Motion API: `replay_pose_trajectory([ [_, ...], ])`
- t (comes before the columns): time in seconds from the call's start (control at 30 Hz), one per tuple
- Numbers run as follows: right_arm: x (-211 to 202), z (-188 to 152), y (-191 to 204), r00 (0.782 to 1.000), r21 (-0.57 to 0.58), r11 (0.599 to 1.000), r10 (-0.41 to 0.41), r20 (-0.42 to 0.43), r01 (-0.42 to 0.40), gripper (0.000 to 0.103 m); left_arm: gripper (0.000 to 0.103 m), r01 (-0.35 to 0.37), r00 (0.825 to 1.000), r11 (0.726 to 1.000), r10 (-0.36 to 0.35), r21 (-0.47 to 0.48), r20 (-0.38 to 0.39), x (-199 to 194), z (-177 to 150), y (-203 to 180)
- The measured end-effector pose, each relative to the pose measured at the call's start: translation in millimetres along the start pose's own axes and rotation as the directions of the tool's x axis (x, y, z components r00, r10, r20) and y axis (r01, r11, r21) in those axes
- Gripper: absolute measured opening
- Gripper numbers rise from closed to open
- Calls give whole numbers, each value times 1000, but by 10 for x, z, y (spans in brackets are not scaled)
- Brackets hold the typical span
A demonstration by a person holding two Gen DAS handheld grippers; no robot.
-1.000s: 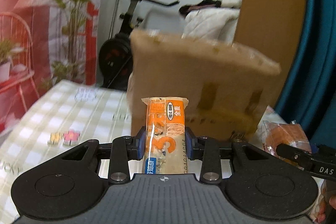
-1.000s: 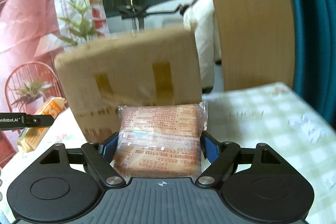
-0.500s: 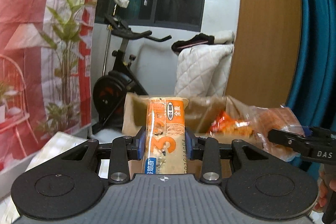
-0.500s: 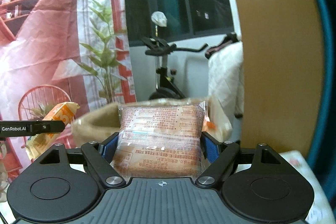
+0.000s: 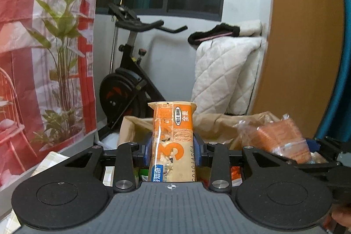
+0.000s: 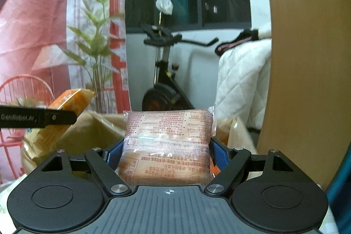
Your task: Organize snacks
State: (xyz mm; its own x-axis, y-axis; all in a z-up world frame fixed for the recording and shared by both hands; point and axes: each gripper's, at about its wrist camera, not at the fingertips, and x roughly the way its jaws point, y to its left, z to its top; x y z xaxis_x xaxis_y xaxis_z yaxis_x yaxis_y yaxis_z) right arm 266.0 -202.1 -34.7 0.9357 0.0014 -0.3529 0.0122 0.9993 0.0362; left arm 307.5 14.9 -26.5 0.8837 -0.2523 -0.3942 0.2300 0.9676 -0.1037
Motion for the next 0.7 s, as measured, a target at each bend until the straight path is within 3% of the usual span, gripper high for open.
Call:
replay_pose_trajectory([
  [0.07, 75, -64, 0, 1000, 8, 1000, 1, -22, -1, 87, 41, 17, 1000, 1000, -17, 2, -19, 49, -29, 35],
  [0.17, 81, -131, -25, 999, 32, 999, 21, -31, -20, 97, 70, 42, 998, 999, -43, -2, -45, 50, -63, 90],
  [0.2, 67, -136, -31, 999, 36, 999, 17, -32, -15, 97, 74, 35, 998, 999, -34, 3, -44, 21, -79, 95],
  [0.33, -18, -119, -33, 999, 31, 999, 22, -44, -21, 98, 77, 27, 998, 999, -26, 20, -59, -96, -120, 115],
  [0.47, -202, -82, -11, 999, 27, 1000, 9, -45, -8, 101, 87, 29, 998, 999, -28, 20, -55, -271, -123, 126],
  [0.7, -690, 31, 114, 1000, 38, 999, -19, -20, 20, 102, 91, 7, 1000, 997, -7, 72, -4, -771, -89, 25],
])
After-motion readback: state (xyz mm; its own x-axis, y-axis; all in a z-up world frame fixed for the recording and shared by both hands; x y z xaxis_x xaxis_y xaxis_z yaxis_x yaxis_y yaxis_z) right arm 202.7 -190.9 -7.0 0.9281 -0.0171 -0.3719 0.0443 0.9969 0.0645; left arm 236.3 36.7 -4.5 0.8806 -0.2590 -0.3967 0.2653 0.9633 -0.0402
